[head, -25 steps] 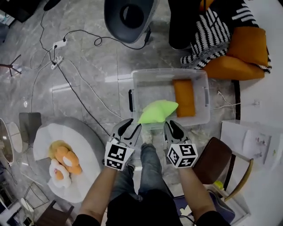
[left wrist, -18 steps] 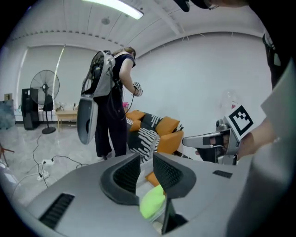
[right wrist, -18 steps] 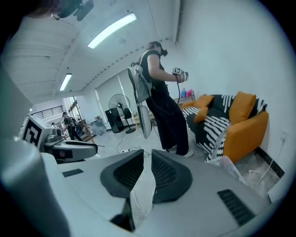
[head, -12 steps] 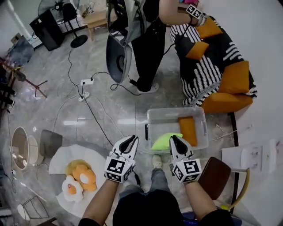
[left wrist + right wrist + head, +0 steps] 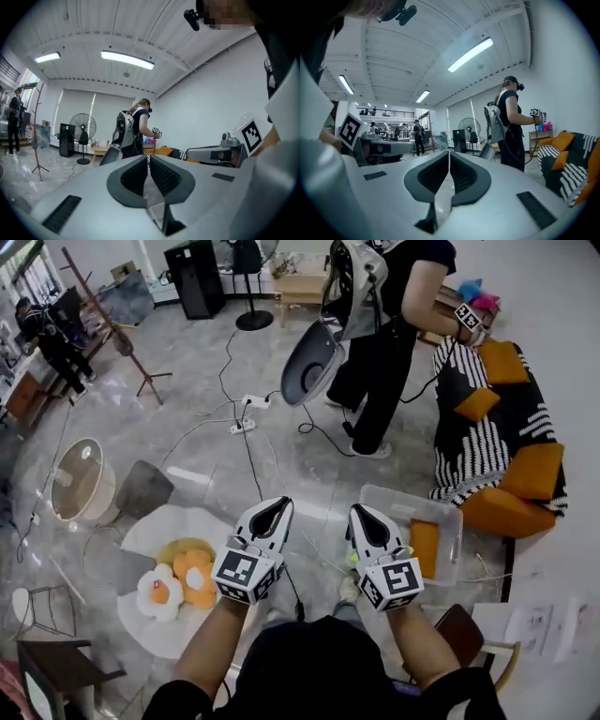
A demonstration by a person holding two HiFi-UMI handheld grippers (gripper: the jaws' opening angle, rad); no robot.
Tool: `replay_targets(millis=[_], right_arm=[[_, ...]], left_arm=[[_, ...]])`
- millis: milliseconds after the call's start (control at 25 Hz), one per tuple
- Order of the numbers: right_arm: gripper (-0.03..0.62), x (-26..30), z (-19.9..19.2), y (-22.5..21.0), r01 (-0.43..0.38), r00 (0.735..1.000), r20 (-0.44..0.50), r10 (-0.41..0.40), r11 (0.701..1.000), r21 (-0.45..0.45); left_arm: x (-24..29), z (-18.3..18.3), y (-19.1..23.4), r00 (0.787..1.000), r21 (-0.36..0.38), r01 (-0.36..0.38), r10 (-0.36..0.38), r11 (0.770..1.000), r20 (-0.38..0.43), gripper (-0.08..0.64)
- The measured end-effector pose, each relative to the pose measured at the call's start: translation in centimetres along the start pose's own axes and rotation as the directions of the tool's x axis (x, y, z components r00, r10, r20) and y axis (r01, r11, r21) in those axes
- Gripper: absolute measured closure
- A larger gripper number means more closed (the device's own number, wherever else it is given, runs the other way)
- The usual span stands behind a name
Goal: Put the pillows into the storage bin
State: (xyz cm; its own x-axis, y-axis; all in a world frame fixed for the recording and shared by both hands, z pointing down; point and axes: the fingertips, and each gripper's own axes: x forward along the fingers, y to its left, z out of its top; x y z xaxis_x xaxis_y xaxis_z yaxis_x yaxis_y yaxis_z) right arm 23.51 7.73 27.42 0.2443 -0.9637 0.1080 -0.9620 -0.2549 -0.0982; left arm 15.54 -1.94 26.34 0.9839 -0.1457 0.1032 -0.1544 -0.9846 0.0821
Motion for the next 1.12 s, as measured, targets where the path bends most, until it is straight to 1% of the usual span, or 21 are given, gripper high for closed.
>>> replay_targets(millis=[160, 280, 360, 400, 520, 640, 720, 880, 1040, 1120], right_arm=[[0.561, 3.0, 2.0, 5.4, -0.125, 0.991, 0.037, 0.125, 0.992, -0.022], [0.565, 5.0, 3.0, 10.4, -0.208, 0.977, 0.052, 0.209, 0.978, -0.025], [0.565, 6.7, 3.4, 14.8, -0.281, 0.958, 0.044, 0.282, 0.959, -0.032], [0.565, 7.6, 3.3, 16.9, -0.325, 0.944, 0.037, 0.327, 0.945, -0.044], [0.566, 9.4, 2.7, 22.4, -0.45, 0.892, 0.016, 0.452, 0.891, -0.054], [0.566, 10.2, 2.4, 26.8, -0.555, 0.832, -0.004, 0.555, 0.831, -0.043], [0.566, 10.7, 2.3, 29.2, -0.619, 0.785, -0.017, 0.619, 0.784, -0.038], [0.566, 11.4, 1.8, 32.6, -0.736, 0.677, -0.043, 0.735, 0.675, -0.041], [0.566, 11.5, 1.7, 34.7, -0.826, 0.564, -0.063, 0.823, 0.563, -0.037], [0.566, 11.3, 1.7, 35.1, -0.861, 0.508, -0.075, 0.858, 0.507, -0.036]], left_arm=[[-5.4, 1.6, 3.5, 0.992, 0.002, -0.117, 0.117, 0.993, 0.039, 0.528], [-10.5, 2.5, 6.6, 0.973, -0.001, -0.22, 0.22, 0.975, 0.076, 0.528], [-14.5, 2.6, 9.1, 0.949, 0.002, -0.304, 0.302, 0.953, 0.093, 0.528], [-16.5, 2.5, 10.3, 0.934, 0.005, -0.347, 0.345, 0.938, 0.096, 0.528], [-21.6, 1.9, 12.6, 0.881, 0.0, -0.466, 0.464, 0.885, 0.092, 0.528], [-25.8, 1.5, 13.8, 0.817, -0.014, -0.571, 0.57, 0.821, 0.087, 0.528], [-28.1, 1.3, 14.4, 0.765, -0.025, -0.639, 0.639, 0.769, 0.087, 0.528], [-31.4, 0.4, 14.2, 0.653, -0.056, -0.752, 0.754, 0.656, 0.073, 0.528], [-33.6, -0.3, 13.3, 0.526, -0.086, -0.844, 0.848, 0.53, 0.066, 0.528], [-34.1, -0.6, 12.5, 0.467, -0.105, -0.876, 0.882, 0.471, 0.062, 0.528]])
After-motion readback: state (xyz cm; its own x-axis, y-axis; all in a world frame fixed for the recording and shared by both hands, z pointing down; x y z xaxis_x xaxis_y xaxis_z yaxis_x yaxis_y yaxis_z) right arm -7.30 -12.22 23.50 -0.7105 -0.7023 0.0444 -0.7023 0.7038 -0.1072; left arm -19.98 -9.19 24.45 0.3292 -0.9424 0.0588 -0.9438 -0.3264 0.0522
